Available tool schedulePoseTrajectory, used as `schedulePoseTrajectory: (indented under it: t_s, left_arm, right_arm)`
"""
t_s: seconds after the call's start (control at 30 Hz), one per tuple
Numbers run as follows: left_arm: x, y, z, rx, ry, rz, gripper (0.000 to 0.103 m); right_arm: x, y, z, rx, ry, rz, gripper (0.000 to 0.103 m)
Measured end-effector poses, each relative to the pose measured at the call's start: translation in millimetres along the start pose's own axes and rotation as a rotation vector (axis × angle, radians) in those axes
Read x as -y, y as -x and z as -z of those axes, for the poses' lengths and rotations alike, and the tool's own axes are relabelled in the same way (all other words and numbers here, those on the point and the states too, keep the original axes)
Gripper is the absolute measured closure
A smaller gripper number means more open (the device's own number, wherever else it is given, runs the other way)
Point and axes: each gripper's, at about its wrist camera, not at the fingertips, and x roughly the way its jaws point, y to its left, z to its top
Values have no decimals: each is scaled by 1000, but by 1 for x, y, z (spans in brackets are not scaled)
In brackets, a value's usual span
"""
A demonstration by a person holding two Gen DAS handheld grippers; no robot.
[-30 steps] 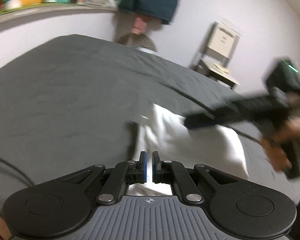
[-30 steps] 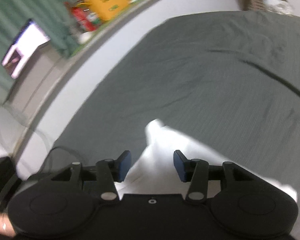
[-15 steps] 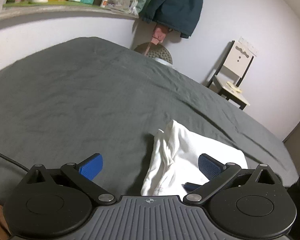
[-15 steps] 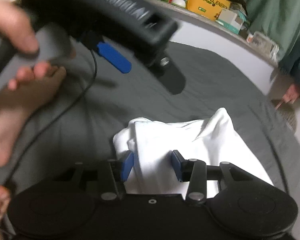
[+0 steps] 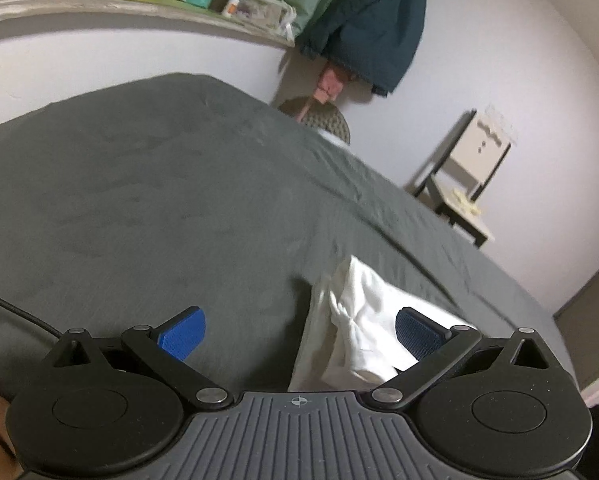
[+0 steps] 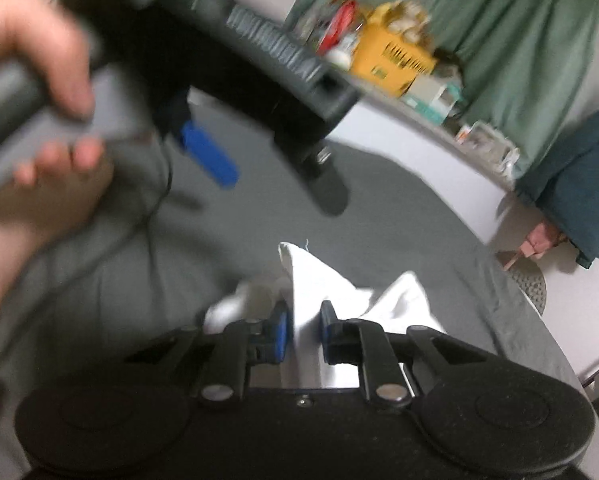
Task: Fold clothes
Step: 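Lower the held shirt end onto the bundle and open the right gripper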
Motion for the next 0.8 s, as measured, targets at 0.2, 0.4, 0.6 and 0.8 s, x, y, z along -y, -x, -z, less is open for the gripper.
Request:
schedulePoseTrajectory:
  t_s: [0.2,0.4,0.6,0.8]
  left_arm:
    - [-3,-2,1,17,49,39,0]
    - [4,-10,7,-15,41,240,0]
    - [12,-13,11,-37,-16,259,0]
    - [27,-27,14,-93,-190,28,0]
  right_arm:
    - [-17,-16,13,-53,37,-76,86]
    - [9,-21,15,-39,-137,-184,71]
    - [82,5,24,34,-492,-297,46]
    - [143,2,16,-33,-511,-108,46]
